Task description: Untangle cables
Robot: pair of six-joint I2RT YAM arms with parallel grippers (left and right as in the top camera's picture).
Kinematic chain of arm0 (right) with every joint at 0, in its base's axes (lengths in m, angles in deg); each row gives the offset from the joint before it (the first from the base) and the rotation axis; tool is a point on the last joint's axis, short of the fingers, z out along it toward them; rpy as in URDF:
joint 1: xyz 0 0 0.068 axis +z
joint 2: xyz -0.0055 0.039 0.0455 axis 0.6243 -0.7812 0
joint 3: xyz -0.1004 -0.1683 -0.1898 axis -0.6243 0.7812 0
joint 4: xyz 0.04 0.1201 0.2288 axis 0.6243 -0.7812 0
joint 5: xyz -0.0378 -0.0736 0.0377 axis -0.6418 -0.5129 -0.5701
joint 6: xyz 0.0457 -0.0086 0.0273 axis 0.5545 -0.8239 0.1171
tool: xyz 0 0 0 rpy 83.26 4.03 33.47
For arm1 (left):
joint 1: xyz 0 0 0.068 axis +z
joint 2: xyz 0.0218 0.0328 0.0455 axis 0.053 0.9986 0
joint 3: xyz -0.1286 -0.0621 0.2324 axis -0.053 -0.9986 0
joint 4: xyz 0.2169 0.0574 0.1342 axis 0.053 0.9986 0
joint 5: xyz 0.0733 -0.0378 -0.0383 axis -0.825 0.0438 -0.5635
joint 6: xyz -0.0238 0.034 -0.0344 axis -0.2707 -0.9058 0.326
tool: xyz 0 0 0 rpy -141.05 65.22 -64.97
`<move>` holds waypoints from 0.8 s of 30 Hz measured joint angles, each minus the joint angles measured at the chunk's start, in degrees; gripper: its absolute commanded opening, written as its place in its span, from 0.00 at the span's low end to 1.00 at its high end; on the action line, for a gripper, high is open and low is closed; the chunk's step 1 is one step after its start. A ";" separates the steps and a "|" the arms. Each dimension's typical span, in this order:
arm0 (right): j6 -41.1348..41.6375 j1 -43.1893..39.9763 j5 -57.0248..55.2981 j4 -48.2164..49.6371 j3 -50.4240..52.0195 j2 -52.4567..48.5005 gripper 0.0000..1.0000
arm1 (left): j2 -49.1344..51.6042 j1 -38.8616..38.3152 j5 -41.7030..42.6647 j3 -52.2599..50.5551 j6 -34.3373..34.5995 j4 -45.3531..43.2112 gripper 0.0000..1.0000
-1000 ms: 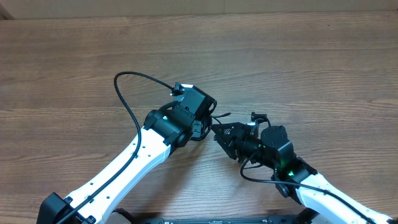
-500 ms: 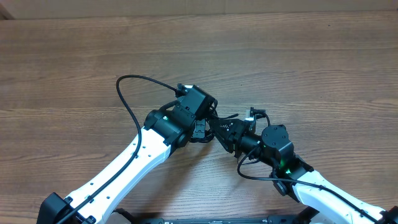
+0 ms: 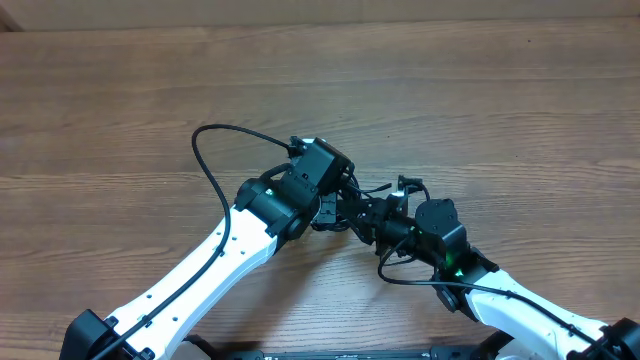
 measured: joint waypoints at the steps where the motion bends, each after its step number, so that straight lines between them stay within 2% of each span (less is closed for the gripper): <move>1: -0.79 -0.46 1.36 1.33 0.00 -0.04 0.04 | 0.00 -0.02 -1.36 0.00 -0.17 0.83 0.04; 4: -3.54 -3.21 5.60 4.07 0.00 -0.07 0.04 | 0.02 -0.02 -7.06 0.00 -0.37 3.78 0.04; 10: -14.49 -15.37 22.86 6.71 0.00 -0.22 0.04 | 0.00 -1.09 -18.82 0.00 -0.74 5.60 0.04; 14: -23.30 -21.33 33.24 -0.90 -0.20 -0.15 0.04 | 0.02 0.35 -24.22 -0.04 -0.90 2.89 0.04; 18: -35.98 -22.99 36.89 -16.90 -0.42 -0.09 0.05 | 0.02 3.30 -25.70 -0.04 -1.03 -0.13 0.04; 21: -41.29 -23.08 33.83 -25.05 -0.28 -0.15 0.16 | 0.00 5.03 -22.58 -0.04 -1.29 -0.92 0.04; 23: -43.41 -23.23 31.93 -26.77 -0.22 -0.15 0.22 | 0.02 5.62 -20.92 -0.07 -1.92 -0.92 0.04; 24: -44.04 -23.28 31.28 -26.84 -0.22 -0.15 0.29 | 0.02 5.79 -20.09 -0.07 -2.54 -0.92 0.04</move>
